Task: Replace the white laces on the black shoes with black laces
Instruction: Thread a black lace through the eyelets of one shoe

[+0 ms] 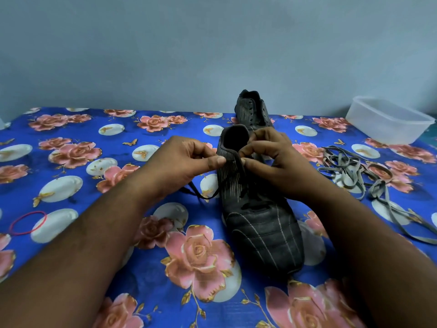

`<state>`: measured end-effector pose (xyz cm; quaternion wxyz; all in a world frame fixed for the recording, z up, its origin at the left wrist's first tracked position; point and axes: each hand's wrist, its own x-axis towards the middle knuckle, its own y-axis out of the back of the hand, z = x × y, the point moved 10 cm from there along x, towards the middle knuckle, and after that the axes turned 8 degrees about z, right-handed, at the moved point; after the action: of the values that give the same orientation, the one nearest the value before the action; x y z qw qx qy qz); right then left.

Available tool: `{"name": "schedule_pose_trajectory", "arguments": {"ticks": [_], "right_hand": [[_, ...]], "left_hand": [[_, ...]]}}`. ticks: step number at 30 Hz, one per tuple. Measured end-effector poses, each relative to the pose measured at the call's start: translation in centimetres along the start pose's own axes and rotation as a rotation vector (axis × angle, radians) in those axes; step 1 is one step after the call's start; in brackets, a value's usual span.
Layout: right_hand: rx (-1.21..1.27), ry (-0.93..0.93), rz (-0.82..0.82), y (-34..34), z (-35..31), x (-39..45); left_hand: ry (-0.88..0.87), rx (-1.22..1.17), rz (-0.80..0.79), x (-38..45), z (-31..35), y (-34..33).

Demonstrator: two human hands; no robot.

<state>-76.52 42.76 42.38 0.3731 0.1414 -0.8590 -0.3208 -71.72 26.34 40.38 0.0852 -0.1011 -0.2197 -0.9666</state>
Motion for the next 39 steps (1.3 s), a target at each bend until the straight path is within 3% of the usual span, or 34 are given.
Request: {"name": "schedule_pose_trajectory", "arguments": {"ticks": [3,6,10,19,31,39], "right_hand": [[-0.058,0.041,0.000,0.1,-0.2,-0.2],[-0.102,0.062,0.033,0.2,-0.5,-0.1],[-0.088,0.039,0.033,-0.1,-0.3,-0.2],[-0.019,0.027,0.011,-0.3,0.3,-0.2],[0.266,-0.022,-0.184,0.0,0.6,-1.2],[0.360,-0.079,-0.158,0.4,1.0,-1.3]], "left_hand": [[-0.168,0.245,0.042,0.0,1.5,1.1],[-0.244,0.336,0.060,0.2,1.5,1.5],[-0.169,0.145,-0.012,-0.2,1.2,-0.4],[-0.145,0.042,-0.015,-0.2,1.1,-0.9],[-0.151,0.163,-0.041,0.1,0.2,0.6],[-0.051,0.456,0.007,1.3,-3.3,2.8]]}}
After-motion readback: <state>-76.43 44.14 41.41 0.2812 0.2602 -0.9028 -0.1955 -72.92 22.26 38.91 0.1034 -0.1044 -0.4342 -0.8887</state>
